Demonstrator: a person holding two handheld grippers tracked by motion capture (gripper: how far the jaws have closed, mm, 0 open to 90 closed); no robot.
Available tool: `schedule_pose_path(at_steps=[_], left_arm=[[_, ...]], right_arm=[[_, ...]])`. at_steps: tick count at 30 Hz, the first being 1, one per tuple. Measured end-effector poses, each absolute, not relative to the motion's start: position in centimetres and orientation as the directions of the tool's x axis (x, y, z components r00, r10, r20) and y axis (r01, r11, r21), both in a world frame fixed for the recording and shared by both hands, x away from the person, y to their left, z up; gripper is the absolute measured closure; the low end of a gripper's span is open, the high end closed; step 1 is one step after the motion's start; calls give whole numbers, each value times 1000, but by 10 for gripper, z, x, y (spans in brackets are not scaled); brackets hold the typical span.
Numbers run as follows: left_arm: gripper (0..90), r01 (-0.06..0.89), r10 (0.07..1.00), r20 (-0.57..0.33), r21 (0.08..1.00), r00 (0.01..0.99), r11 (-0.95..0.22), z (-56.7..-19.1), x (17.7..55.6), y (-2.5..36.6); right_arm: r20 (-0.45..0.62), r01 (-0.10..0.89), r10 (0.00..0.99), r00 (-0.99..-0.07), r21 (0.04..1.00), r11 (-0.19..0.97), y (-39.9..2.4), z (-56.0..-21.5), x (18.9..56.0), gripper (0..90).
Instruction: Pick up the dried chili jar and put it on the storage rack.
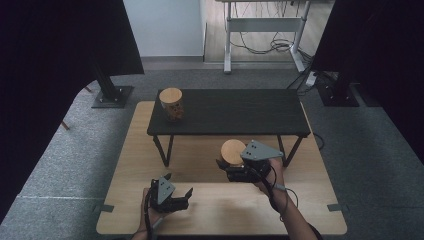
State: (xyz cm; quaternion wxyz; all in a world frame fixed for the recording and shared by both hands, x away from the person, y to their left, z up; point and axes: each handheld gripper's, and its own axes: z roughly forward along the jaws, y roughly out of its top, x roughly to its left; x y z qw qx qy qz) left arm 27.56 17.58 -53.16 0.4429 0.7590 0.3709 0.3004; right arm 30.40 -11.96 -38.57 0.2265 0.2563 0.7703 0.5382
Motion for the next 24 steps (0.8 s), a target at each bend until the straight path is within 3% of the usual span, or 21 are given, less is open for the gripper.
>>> schedule_pose_path(at_steps=[24], left_arm=[[63, 297, 829, 128, 895, 544, -333, -532, 276, 176]], right_arm=[[-91, 129, 633, -768, 947, 293, -111, -369, 315, 250]])
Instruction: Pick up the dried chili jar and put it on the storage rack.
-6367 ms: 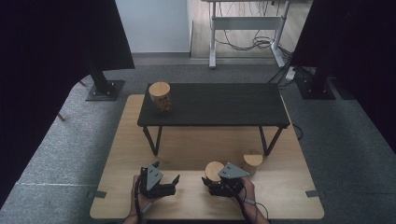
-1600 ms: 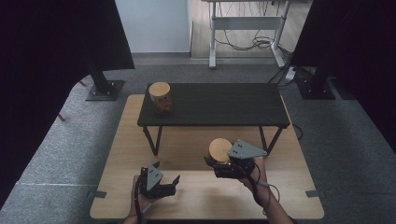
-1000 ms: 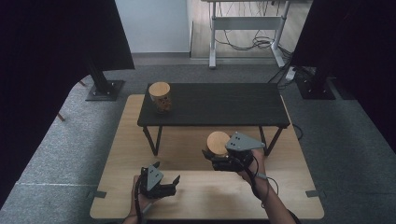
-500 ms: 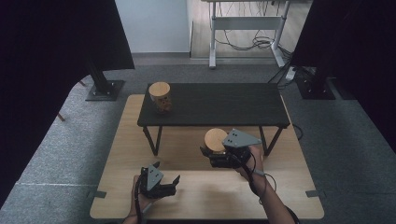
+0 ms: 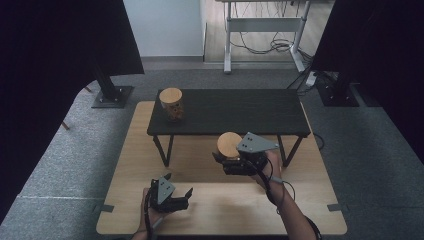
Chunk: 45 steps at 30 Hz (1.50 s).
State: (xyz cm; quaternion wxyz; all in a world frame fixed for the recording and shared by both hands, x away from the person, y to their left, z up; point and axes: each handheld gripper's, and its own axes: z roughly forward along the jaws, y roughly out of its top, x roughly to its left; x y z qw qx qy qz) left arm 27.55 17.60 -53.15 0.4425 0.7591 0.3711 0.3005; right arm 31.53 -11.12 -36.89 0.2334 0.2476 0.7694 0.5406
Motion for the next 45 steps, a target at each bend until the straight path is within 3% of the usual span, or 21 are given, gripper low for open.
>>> schedule_pose_path(at_steps=[45], left_arm=[[64, 296, 832, 129, 896, 539, -330, -530, 275, 178]], right_arm=[[-89, 157, 668, -739, 941, 299, -112, -362, 348, 251]])
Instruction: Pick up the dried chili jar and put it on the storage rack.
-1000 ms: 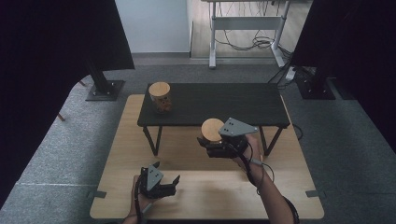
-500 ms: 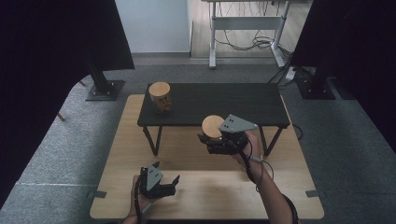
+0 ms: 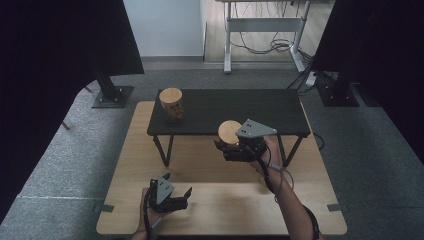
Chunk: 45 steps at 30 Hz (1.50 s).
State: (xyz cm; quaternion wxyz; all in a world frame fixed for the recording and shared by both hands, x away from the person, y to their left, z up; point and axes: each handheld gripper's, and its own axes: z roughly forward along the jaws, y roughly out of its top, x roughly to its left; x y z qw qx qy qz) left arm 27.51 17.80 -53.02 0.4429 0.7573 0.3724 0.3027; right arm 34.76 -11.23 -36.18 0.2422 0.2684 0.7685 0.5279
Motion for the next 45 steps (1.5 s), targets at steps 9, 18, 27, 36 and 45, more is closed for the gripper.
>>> schedule_pose_path(at_steps=[9, 18, 27, 36, 45], left_arm=[[64, 295, 834, 129, 898, 536, -328, -530, 275, 179], [64, 293, 833, 129, 898, 538, -328, -530, 275, 178], [64, 294, 833, 129, 897, 539, -330, -530, 275, 178], [64, 294, 834, 127, 899, 537, -326, -529, 275, 179], [64, 294, 833, 127, 898, 538, -327, -530, 275, 179]], right_arm=[[-88, 151, 665, -742, 944, 293, -109, -362, 352, 250], [-90, 143, 665, -742, 947, 288, -107, -356, 354, 251], [-88, 144, 675, -733, 949, 280, -109, -352, 360, 251], [-86, 155, 688, -721, 947, 280, -112, -350, 367, 251], [-86, 159, 692, -717, 946, 282, -112, -349, 373, 251]])
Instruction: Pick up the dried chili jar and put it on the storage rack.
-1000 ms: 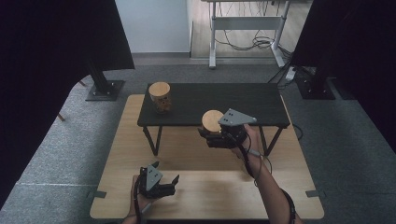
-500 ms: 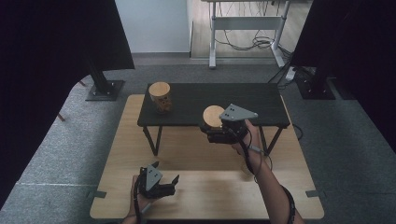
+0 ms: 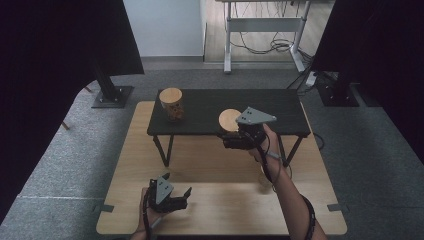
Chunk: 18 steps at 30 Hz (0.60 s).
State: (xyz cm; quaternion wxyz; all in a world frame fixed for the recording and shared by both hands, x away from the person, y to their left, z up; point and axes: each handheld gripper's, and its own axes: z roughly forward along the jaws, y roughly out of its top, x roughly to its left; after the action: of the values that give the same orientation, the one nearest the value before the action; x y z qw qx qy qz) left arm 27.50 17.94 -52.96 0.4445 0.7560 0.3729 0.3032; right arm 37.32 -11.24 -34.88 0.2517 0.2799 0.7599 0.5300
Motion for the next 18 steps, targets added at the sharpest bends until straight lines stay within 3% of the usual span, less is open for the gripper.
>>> schedule_pose_path(at_steps=[18], left_arm=[[64, 295, 834, 125, 899, 538, -325, -529, 275, 180]], right_arm=[[-92, 155, 702, -706, 947, 280, -109, -342, 383, 251]])
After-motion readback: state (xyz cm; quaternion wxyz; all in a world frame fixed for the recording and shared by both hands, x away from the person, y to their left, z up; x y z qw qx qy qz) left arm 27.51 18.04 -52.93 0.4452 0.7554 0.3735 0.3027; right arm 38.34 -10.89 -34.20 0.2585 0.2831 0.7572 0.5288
